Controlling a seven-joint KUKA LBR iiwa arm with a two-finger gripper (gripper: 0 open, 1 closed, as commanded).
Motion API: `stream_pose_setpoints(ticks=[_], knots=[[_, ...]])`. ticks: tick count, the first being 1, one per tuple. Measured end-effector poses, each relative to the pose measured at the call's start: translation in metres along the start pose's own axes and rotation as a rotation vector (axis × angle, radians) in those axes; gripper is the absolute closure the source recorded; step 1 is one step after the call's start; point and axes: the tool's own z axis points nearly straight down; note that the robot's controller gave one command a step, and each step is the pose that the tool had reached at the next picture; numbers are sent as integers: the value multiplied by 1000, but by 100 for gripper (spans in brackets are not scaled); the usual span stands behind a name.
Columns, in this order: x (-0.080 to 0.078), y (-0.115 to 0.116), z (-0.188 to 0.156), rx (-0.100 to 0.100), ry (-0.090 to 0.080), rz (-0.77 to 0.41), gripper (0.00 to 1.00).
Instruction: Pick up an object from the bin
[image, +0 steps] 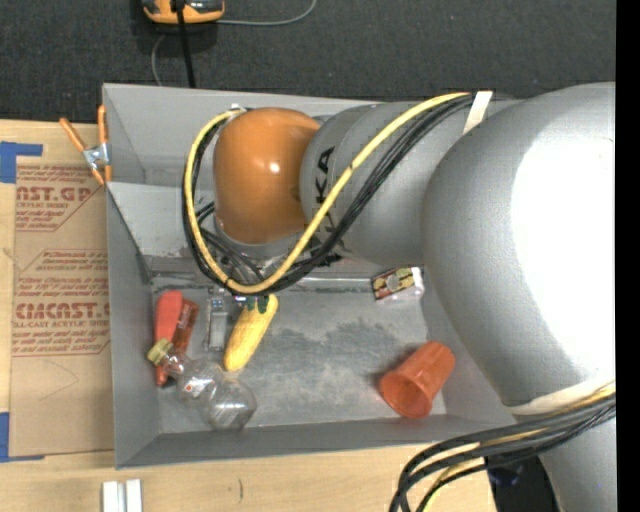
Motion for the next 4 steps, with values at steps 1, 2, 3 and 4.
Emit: stream_pose_setpoints(ticks=[1,2,3,4], knots=[[-2,-1,-5,-1,-7,2,0],[16,-56,48,-2,-8,-326,0],[16,-77,55,1,-2,-483,0],[15,-75,36,-1,-11,-593,0]])
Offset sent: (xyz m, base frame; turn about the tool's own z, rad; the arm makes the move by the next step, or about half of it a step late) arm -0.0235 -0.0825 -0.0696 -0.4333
